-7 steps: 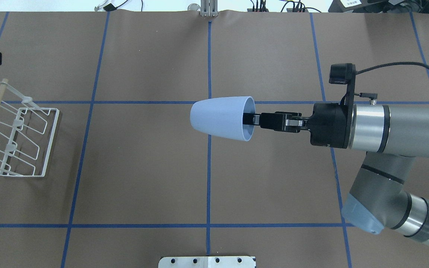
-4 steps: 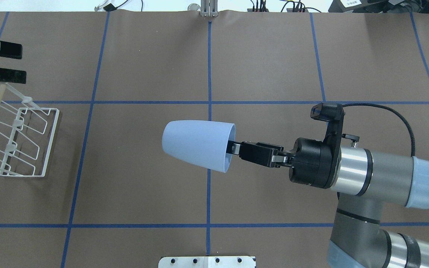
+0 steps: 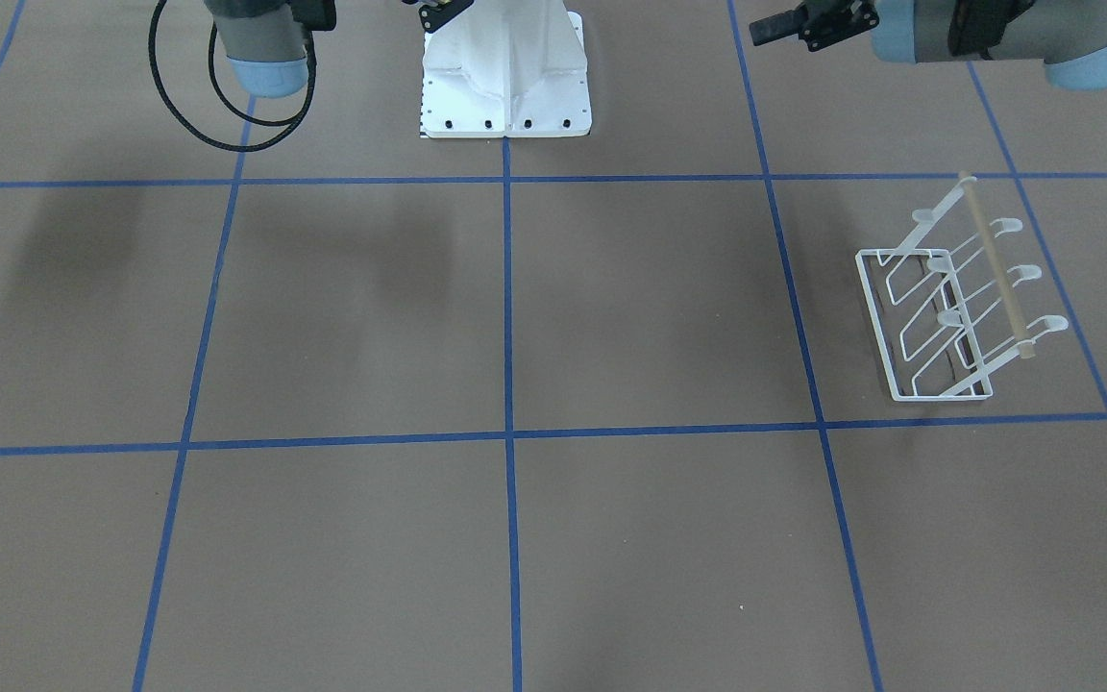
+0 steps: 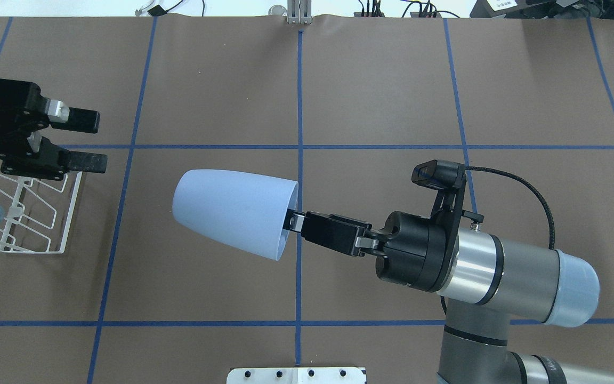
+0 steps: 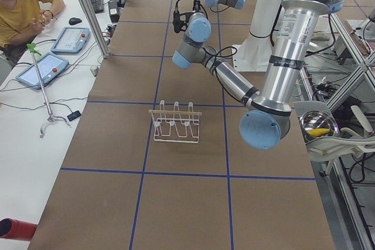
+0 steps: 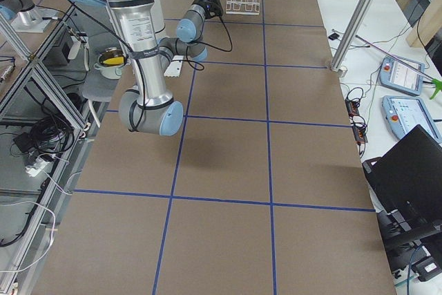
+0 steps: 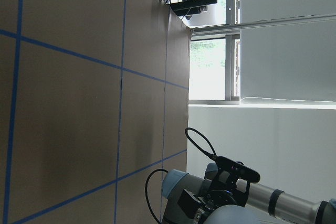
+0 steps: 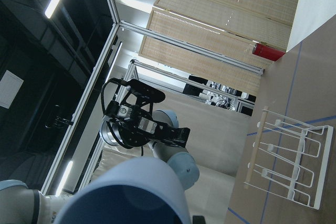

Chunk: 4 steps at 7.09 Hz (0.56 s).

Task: Hang cup on cup holder
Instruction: 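Bring the left gripper to the cup's base while the right gripper holds it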

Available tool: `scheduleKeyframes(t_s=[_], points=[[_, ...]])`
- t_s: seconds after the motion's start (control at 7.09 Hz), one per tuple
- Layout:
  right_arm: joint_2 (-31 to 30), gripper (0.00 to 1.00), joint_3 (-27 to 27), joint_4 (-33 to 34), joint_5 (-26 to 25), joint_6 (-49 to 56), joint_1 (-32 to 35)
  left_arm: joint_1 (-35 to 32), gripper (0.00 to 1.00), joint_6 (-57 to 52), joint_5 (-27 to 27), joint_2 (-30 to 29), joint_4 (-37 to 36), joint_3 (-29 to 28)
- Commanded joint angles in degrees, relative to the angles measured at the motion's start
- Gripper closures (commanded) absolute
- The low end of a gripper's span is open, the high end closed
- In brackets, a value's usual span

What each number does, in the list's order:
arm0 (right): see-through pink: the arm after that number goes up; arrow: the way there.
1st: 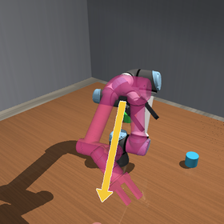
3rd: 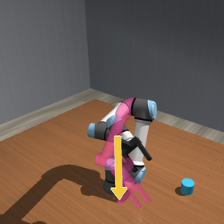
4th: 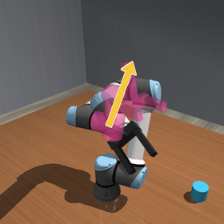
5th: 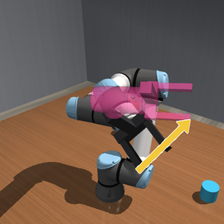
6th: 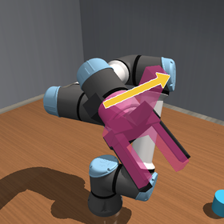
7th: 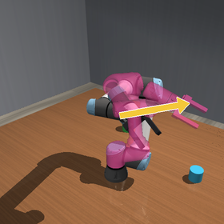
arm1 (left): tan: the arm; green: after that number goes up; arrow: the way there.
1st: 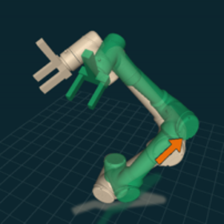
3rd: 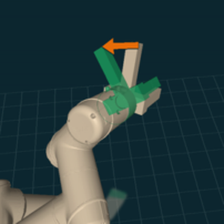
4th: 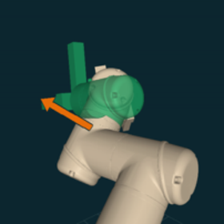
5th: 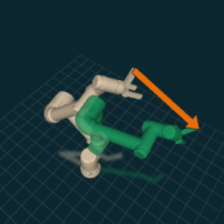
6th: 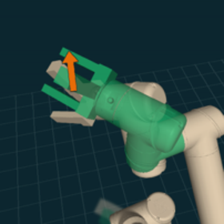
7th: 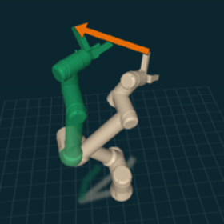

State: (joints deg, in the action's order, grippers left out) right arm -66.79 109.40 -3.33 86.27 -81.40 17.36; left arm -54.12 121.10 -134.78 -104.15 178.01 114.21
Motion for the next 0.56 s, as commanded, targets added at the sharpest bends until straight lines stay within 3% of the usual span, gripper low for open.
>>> scheduleKeyframes(t_s=[0.0,0.42], points=[[1.1,1.00,-0.9,0.5,0.6,-0.2,2.7,1.1,0.02,5.0,0.2,-1.6,0.7,0.3],[3.0,1.00,-3.4,0.6,2.4,-0.3,4.1,4.2,0.02,7.2,1.2,-3.2,0.8,0.6]])
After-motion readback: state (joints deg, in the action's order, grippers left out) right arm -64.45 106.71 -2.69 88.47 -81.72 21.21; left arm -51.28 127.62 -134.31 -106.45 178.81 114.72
